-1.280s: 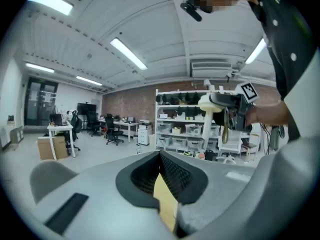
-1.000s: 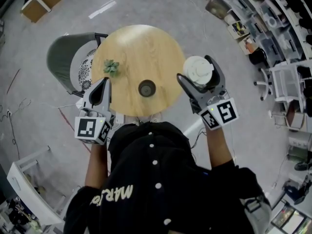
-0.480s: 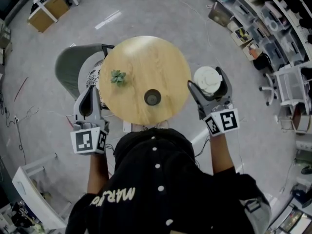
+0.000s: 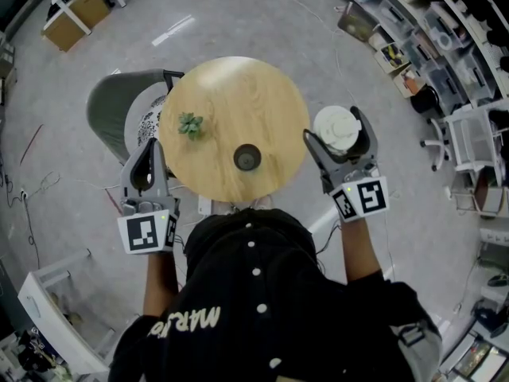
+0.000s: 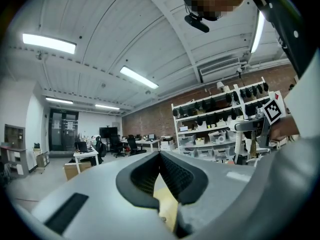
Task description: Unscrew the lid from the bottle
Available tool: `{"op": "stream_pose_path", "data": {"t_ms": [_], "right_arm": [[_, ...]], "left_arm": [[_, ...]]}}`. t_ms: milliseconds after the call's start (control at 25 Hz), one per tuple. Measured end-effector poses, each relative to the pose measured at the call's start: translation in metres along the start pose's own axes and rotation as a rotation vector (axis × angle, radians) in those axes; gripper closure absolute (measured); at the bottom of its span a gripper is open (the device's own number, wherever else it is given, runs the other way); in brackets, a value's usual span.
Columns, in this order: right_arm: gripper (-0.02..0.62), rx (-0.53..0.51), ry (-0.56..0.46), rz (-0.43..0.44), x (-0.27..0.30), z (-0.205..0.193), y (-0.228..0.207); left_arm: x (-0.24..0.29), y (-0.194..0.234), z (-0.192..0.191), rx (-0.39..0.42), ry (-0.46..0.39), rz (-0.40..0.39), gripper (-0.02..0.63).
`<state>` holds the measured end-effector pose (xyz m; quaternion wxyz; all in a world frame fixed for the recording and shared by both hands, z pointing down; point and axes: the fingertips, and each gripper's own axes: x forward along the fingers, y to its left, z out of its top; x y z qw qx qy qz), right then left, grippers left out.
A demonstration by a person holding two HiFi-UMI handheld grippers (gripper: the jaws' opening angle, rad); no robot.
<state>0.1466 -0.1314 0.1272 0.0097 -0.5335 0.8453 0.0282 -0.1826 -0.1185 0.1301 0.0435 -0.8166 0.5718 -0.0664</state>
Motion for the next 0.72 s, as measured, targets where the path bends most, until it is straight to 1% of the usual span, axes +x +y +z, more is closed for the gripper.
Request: {"op": "stream_pose_path", "data": {"t_ms": [160, 720], "right_arm": [[0.115, 0.006, -0.005, 0.006, 0.001, 0.002, 0.001], [0.115, -0.001, -0.019, 0.023, -0.004, 0.005, 0.008]], "left_arm": [[-0.001, -0.001, 0.001, 0.008, -0.015, -0.002, 0.603], [-0.008, -0.011, -0.002, 0.025, -0.007, -0.012, 0.603]]}}
